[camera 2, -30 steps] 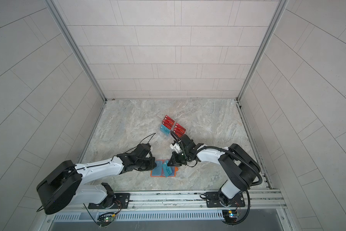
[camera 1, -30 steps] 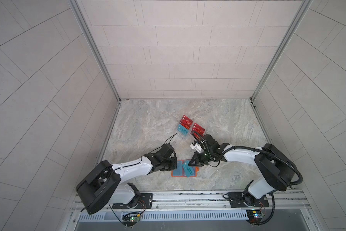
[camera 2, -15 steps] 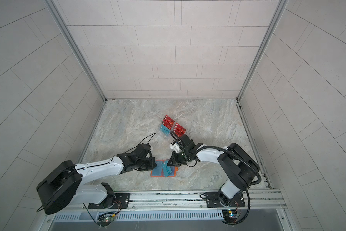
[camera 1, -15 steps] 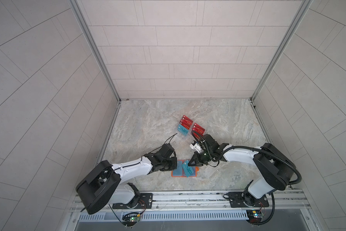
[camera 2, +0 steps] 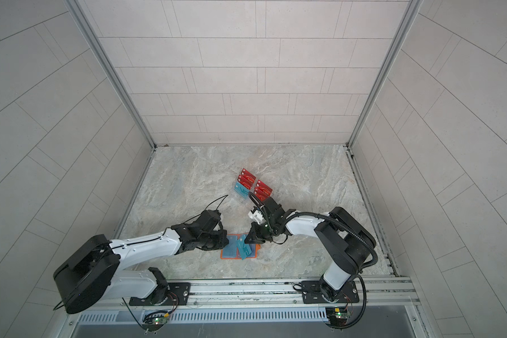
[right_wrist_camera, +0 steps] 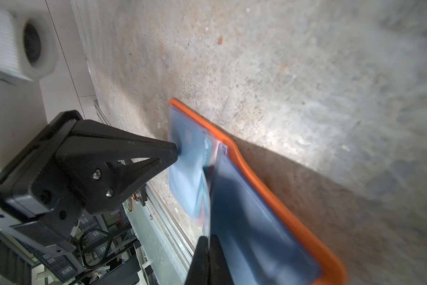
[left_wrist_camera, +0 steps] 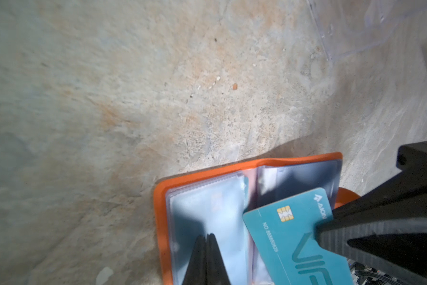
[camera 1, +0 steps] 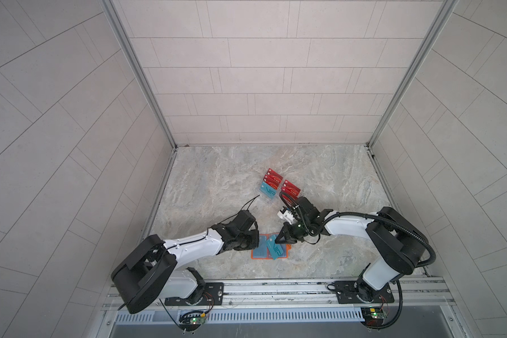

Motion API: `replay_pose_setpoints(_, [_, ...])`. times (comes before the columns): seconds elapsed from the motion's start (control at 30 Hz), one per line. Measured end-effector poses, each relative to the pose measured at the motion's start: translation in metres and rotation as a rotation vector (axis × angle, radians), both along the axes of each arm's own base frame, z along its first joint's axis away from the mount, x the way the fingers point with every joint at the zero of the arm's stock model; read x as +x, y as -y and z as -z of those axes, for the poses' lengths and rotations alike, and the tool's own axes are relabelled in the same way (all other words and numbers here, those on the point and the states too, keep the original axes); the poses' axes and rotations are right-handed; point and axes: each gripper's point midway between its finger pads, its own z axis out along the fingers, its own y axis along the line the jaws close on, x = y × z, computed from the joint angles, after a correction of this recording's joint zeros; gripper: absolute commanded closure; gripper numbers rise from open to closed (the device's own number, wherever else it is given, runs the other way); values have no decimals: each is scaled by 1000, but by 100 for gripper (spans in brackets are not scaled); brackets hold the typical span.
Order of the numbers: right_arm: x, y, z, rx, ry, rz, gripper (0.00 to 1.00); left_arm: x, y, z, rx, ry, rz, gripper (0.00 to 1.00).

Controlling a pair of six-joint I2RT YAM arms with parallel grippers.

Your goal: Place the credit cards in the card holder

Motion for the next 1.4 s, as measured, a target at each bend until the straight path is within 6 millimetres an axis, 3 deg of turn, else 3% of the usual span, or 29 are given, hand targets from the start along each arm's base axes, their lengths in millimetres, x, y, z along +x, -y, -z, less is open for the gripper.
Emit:
replay_pose_setpoints(0.53, [7, -14, 3, 18, 16, 36, 100, -3, -4, 0, 12, -7, -2, 98])
replay_pose_setpoints(1.1, [3, -9, 17, 20, 29, 108, 100, -3, -4, 0, 15, -5, -3, 98])
replay_pose_setpoints(1.4, [8, -8, 14, 16, 76, 168, 100, -3, -5, -1, 18, -7, -4, 98])
